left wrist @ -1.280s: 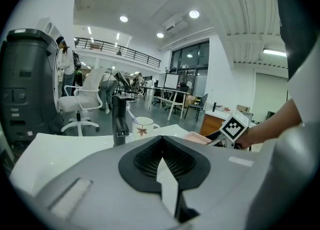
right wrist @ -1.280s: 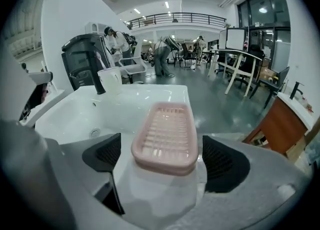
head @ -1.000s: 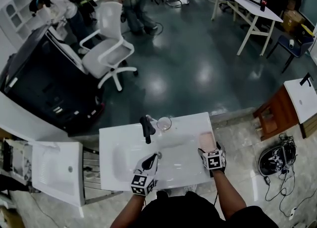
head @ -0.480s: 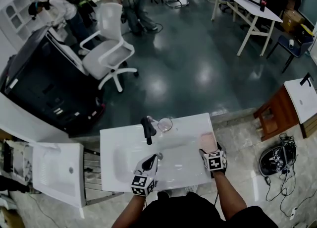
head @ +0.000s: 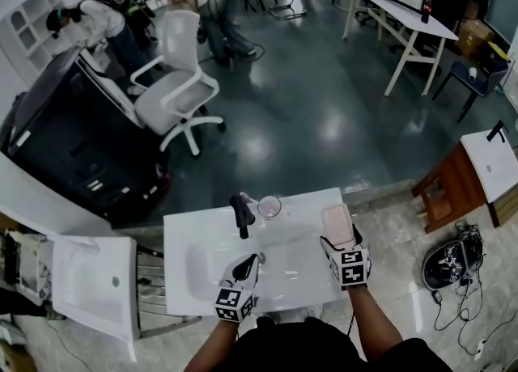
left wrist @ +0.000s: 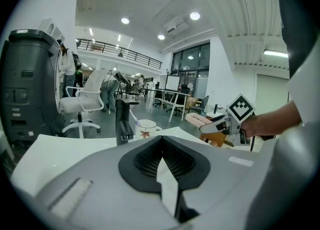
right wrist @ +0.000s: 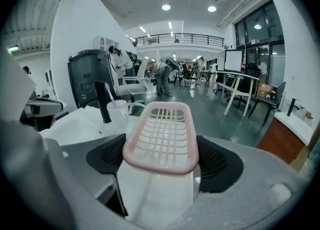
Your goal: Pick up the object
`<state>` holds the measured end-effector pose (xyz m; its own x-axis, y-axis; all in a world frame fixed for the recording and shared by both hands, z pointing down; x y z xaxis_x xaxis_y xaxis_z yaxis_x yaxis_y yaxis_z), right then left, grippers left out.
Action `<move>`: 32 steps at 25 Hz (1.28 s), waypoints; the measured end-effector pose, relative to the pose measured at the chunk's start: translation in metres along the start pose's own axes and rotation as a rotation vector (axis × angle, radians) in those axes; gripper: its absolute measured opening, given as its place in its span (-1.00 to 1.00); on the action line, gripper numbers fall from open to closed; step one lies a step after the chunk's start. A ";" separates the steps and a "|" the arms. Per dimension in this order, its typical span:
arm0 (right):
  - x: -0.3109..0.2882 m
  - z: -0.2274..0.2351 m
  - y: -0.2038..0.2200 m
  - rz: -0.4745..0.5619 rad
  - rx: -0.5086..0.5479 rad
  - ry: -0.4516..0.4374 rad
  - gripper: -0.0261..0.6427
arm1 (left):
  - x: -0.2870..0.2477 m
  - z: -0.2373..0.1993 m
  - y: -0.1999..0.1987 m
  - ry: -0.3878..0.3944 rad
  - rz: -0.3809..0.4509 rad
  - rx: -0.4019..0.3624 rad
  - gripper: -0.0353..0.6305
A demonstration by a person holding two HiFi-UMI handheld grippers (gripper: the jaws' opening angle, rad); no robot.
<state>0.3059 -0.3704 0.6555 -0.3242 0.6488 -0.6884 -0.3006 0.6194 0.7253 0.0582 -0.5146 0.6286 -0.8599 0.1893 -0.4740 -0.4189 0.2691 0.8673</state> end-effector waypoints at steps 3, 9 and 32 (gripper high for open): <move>0.019 -0.006 -0.027 0.118 -0.012 -0.007 0.39 | 0.002 0.000 -0.004 0.003 0.013 -0.002 -0.84; 0.063 -0.013 -0.072 0.327 -0.005 0.000 0.39 | 0.004 0.005 -0.016 0.012 0.056 -0.005 -0.84; 0.105 -0.034 -0.102 0.471 0.071 0.004 0.39 | 0.013 -0.003 -0.039 0.014 0.132 -0.002 -0.84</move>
<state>0.2715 -0.3806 0.5096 -0.4143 0.8644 -0.2848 -0.0582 0.2871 0.9561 0.0620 -0.5255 0.5890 -0.9116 0.2100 -0.3534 -0.3022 0.2404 0.9224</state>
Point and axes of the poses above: the fingertips, and each gripper's own axes: x backward along the fingers, z to its right, y out of its underside, the point moved 5 cm from there along x, backward along the fingers, and after that the axes turned 9 degrees about -z, right-handed, at the moved point
